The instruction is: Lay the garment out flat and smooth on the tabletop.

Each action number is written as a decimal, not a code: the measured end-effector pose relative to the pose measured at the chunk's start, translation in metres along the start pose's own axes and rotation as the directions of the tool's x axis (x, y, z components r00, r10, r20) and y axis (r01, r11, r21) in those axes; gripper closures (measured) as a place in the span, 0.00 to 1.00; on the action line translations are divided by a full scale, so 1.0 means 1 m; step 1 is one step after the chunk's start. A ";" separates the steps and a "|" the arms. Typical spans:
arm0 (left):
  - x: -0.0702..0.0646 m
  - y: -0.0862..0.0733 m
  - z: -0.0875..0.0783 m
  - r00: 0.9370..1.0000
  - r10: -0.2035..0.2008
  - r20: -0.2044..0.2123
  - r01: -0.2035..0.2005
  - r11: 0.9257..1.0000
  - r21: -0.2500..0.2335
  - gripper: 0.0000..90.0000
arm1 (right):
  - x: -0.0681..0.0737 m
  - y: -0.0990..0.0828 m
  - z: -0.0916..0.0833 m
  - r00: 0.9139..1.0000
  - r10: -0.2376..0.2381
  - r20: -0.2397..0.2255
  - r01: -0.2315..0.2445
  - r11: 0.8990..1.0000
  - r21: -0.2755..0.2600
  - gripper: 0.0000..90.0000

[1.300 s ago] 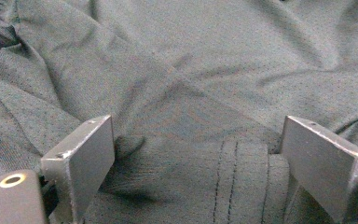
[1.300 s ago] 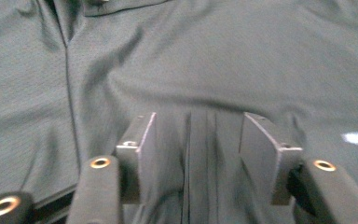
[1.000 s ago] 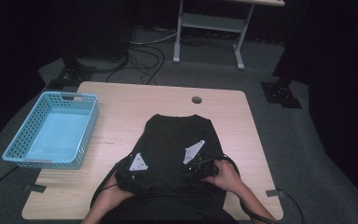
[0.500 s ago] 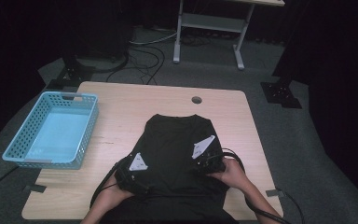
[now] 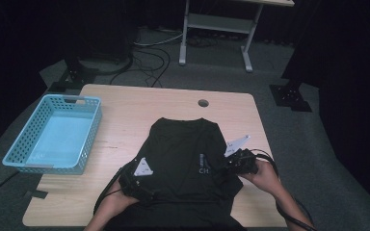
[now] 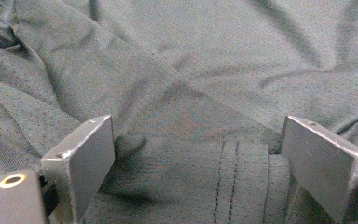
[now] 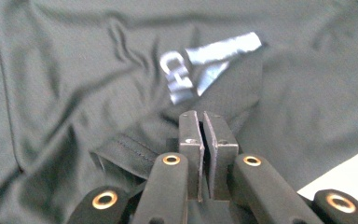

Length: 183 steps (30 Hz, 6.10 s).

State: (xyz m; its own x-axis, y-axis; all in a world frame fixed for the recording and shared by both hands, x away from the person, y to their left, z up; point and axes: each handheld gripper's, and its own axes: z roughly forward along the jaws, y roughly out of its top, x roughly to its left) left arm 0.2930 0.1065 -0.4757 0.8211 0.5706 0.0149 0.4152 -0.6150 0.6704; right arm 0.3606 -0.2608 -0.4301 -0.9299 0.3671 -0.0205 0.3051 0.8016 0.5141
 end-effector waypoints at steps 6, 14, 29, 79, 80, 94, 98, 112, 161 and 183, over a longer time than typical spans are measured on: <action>0.000 0.000 0.000 1.000 -0.001 -0.002 0.001 1.000 -0.002 0.11 | -0.009 -0.021 -0.015 0.998 0.041 0.041 -0.042 0.999 0.013 0.97; -0.001 0.000 0.000 1.000 -0.004 -0.005 0.004 1.000 0.000 0.11 | -0.017 -0.047 -0.030 0.992 0.096 0.082 -0.098 0.995 0.023 0.97; -0.001 0.001 0.000 1.000 -0.007 -0.005 0.007 1.000 0.005 0.11 | -0.036 -0.098 -0.052 0.969 0.192 0.153 -0.201 0.979 0.046 0.97; 0.000 0.002 0.001 1.000 0.000 0.002 0.000 1.000 0.008 0.11 | -0.018 -0.115 -0.038 0.964 0.252 0.083 -0.254 0.967 0.013 0.71; 0.000 0.002 0.001 1.000 0.000 0.002 0.000 1.000 0.008 0.11 | -0.021 -0.117 -0.039 0.962 0.257 0.090 -0.259 0.966 0.013 0.71; 0.003 0.003 -0.001 1.000 0.002 0.030 -0.002 1.000 0.004 0.11 | -0.015 -0.109 -0.047 0.953 0.284 0.105 -0.281 0.959 -0.048 0.54; 0.000 0.004 -0.002 0.998 0.032 0.057 -0.032 0.999 -0.003 0.14 | 0.001 -0.091 -0.040 0.971 0.225 0.079 -0.220 0.973 -0.066 0.51; -0.017 0.014 -0.014 0.958 0.208 0.195 -0.202 0.978 -0.050 0.54 | 0.044 -0.050 -0.001 0.992 0.126 0.016 -0.124 0.989 -0.085 0.47; 0.044 0.056 -0.037 0.954 0.278 0.112 -0.286 0.956 0.065 0.97 | 0.032 -0.089 -0.013 0.994 0.106 0.016 -0.104 0.991 -0.089 0.51; 0.111 0.022 -0.093 0.980 0.176 -0.091 -0.160 0.974 0.159 0.97 | 0.034 -0.084 -0.012 0.994 0.109 0.031 -0.107 0.993 -0.057 0.49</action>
State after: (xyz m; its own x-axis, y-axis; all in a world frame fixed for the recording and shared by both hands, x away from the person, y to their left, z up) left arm 0.3572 0.2069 -0.3907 0.8422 0.5007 0.2001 0.3352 -0.7769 0.5329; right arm 0.3012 -0.3216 -0.4636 -0.8846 0.4663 0.0092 0.3906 0.7298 0.5611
